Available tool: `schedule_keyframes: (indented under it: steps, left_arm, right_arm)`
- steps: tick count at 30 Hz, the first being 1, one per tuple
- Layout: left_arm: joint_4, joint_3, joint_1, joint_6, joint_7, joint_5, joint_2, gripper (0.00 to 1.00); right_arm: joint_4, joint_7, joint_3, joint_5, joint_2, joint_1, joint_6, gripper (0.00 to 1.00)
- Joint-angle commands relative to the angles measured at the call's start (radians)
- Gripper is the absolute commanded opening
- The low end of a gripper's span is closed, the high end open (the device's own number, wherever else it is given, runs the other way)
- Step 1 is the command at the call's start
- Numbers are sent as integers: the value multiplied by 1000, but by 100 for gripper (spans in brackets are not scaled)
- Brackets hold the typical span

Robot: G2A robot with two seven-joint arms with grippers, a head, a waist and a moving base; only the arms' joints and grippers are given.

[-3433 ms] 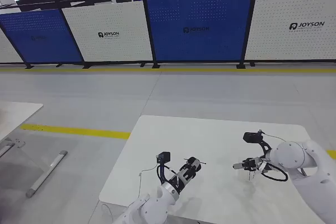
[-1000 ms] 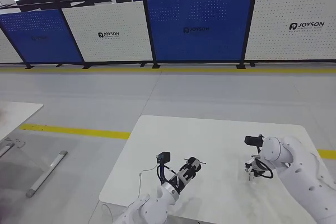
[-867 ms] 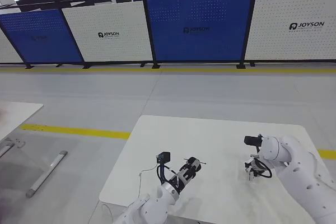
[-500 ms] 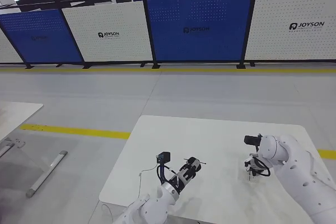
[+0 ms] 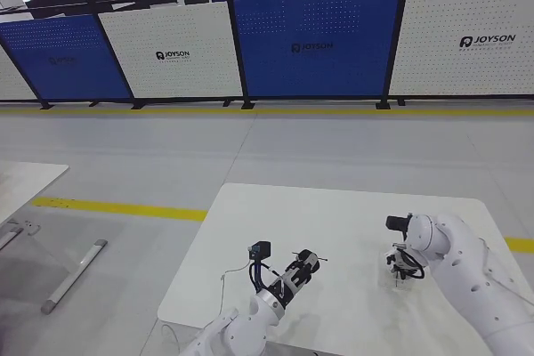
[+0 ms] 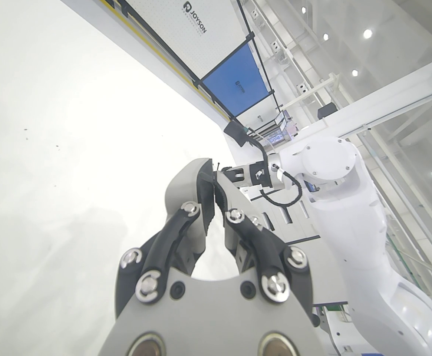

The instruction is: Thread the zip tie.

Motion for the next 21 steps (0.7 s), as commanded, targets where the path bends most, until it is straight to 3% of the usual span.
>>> schedule_keyframes:
  steps: [1, 9, 10, 11, 21]
  left_arm:
    - [0, 0, 0, 0, 0, 0, 0, 0]
    - [0, 0, 0, 0, 0, 0, 0, 0]
    - [0, 0, 0, 0, 0, 0, 0, 0]
    - [0, 0, 0, 0, 0, 0, 0, 0]
    - [0, 0, 0, 0, 0, 0, 0, 0]
  right_arm:
    - [10, -2, -1, -2, -5, 3, 0, 17]
    - [44, -6, -4, -4, -20, 15, 0, 13]
    - [47, -6, -4, -5, -21, 16, 0, 10]
    - [50, -7, -4, -5, -23, 16, 0, 0]
    - [32, -2, 13, -19, -22, 13, 0, 0]
